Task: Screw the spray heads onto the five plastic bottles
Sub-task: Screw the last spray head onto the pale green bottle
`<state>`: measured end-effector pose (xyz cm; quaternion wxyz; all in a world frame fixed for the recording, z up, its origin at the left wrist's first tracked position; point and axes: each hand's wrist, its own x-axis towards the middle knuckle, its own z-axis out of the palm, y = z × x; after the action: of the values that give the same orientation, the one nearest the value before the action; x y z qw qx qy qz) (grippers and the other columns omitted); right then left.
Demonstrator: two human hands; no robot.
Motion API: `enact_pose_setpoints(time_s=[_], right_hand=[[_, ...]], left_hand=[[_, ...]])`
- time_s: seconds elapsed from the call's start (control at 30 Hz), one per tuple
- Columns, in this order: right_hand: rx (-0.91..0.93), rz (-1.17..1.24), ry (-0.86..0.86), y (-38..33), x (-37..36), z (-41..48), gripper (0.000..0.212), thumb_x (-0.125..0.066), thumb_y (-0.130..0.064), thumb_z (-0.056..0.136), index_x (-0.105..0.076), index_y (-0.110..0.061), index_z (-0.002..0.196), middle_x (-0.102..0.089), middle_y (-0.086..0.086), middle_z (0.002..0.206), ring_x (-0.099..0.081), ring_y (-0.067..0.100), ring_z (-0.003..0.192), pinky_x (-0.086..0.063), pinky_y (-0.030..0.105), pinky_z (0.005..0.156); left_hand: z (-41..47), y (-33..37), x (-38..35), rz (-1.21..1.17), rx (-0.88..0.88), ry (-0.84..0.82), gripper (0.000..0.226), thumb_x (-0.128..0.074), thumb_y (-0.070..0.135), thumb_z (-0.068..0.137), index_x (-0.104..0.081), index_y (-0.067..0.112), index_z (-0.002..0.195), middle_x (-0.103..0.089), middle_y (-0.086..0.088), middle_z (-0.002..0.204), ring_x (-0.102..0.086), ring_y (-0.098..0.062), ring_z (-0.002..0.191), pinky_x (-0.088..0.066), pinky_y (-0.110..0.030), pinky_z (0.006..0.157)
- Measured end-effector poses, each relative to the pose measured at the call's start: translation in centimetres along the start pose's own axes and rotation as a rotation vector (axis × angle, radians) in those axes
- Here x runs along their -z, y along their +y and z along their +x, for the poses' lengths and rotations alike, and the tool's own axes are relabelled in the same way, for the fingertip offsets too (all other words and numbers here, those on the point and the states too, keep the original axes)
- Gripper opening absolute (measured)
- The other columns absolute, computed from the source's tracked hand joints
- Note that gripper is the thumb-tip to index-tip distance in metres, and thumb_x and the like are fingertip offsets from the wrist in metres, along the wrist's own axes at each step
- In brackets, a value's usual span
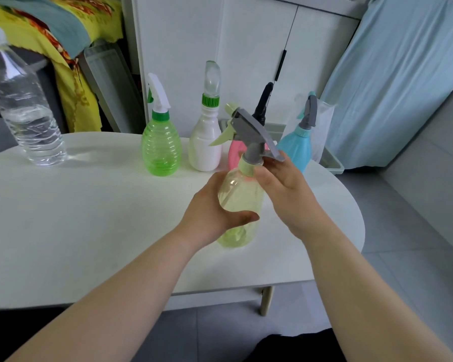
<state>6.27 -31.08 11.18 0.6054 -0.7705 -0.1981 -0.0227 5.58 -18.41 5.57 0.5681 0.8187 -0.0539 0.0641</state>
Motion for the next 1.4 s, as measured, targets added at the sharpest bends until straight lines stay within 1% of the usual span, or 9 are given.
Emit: enact_pose_setpoints(time_s=[0.2, 0.37, 0.53, 0.63, 0.73, 0.9, 1.1, 1.23, 1.4], right_hand=[[0.007, -0.003, 0.134, -0.4, 0.1, 0.6, 0.028, -0.068, -0.007, 0.074, -0.046, -0.023, 0.07, -0.059, -0.004, 0.074, -0.057, 0.002, 0.068, -0.046, 0.014, 0.066], [-0.018, -0.108, 0.1, -0.3, -0.7, 1.0, 0.024, -0.064, -0.014, 0.079, -0.047, -0.031, 0.08, -0.049, -0.02, 0.057, -0.045, -0.012, 0.05, -0.036, 0.003, 0.052], [-0.06, -0.001, -0.143, 0.0, 0.3, 0.2, 0.019, -0.049, -0.015, 0.089, -0.056, -0.024, 0.103, -0.063, -0.014, 0.095, -0.058, -0.007, 0.087, -0.046, 0.008, 0.081], [-0.06, 0.058, -0.013, -0.5, 0.6, 0.3, 0.019, -0.062, -0.011, 0.08, -0.058, -0.029, 0.084, -0.068, 0.014, 0.09, -0.063, 0.016, 0.082, -0.052, 0.026, 0.086], [0.021, -0.071, 0.228, 0.0, -0.6, 0.5, 0.034, -0.072, -0.009, 0.071, -0.044, -0.028, 0.067, -0.054, -0.016, 0.058, -0.051, -0.007, 0.056, -0.041, 0.007, 0.061], [-0.032, 0.141, 0.04, 0.6, -0.4, 0.3, 0.037, -0.054, -0.008, 0.085, -0.043, -0.02, 0.117, -0.054, -0.014, 0.087, -0.054, -0.017, 0.067, -0.041, 0.001, 0.064], [-0.017, 0.062, 0.137, 0.0, -0.1, 0.6, 0.021, -0.064, -0.009, 0.078, -0.058, -0.029, 0.076, -0.066, 0.005, 0.07, -0.061, 0.012, 0.067, -0.046, 0.012, 0.071], [0.041, -0.094, 0.287, 0.4, -1.2, 0.2, 0.027, -0.067, -0.018, 0.076, -0.047, -0.036, 0.072, -0.059, -0.015, 0.075, -0.058, 0.003, 0.076, -0.044, 0.006, 0.067], [-0.071, -0.005, 0.055, -0.3, -0.4, 1.1, 0.02, -0.062, -0.014, 0.081, -0.054, -0.032, 0.082, -0.066, 0.021, 0.1, -0.059, 0.035, 0.094, -0.049, 0.036, 0.089]], left_hand=[[0.1, 0.0, 0.1, 0.035, 0.0, -0.018, 0.074, -0.081, 0.034, 0.054, -0.042, 0.032, 0.117, -0.051, 0.013, 0.107, -0.047, -0.008, 0.102, -0.033, -0.023, 0.084], [0.1, 0.1, 0.1, 0.046, -0.006, -0.021, 0.078, -0.08, 0.033, 0.055, -0.04, 0.029, 0.122, -0.05, 0.014, 0.109, -0.044, -0.007, 0.103, -0.032, -0.023, 0.086], [-0.1, 0.1, 0.3, 0.018, -0.001, -0.041, 0.072, -0.081, 0.031, 0.054, -0.043, 0.031, 0.116, -0.053, 0.013, 0.107, -0.048, -0.008, 0.104, -0.033, -0.023, 0.084], [0.1, 0.0, 0.2, 0.008, 0.003, -0.035, 0.075, -0.081, 0.032, 0.054, -0.043, 0.03, 0.118, -0.053, 0.013, 0.109, -0.048, -0.008, 0.106, -0.033, -0.023, 0.086], [0.1, -0.1, 0.0, 0.012, -0.006, -0.006, 0.077, -0.081, 0.033, 0.054, -0.042, 0.03, 0.12, -0.052, 0.014, 0.108, -0.046, -0.005, 0.105, -0.033, -0.022, 0.086], [0.4, 0.0, 0.3, -0.015, -0.002, -0.053, 0.065, -0.082, 0.032, 0.053, -0.039, 0.046, 0.1, -0.051, 0.024, 0.099, -0.047, -0.004, 0.102, -0.032, -0.009, 0.074], [0.4, -0.4, 0.0, 0.005, -0.019, -0.01, 0.073, -0.082, 0.033, 0.053, -0.043, 0.032, 0.116, -0.054, 0.012, 0.108, -0.049, -0.01, 0.106, -0.034, -0.022, 0.084], [0.3, -0.3, -0.2, 0.038, -0.044, 0.013, 0.079, -0.081, 0.034, 0.054, -0.042, 0.028, 0.122, -0.052, 0.013, 0.109, -0.049, -0.013, 0.112, -0.034, -0.024, 0.087], [0.6, -1.0, 0.5, 0.131, -0.023, -0.122, 0.092, -0.081, 0.035, 0.052, -0.03, 0.032, 0.129, -0.049, 0.011, 0.115, -0.044, -0.011, 0.11, -0.032, -0.023, 0.087]])
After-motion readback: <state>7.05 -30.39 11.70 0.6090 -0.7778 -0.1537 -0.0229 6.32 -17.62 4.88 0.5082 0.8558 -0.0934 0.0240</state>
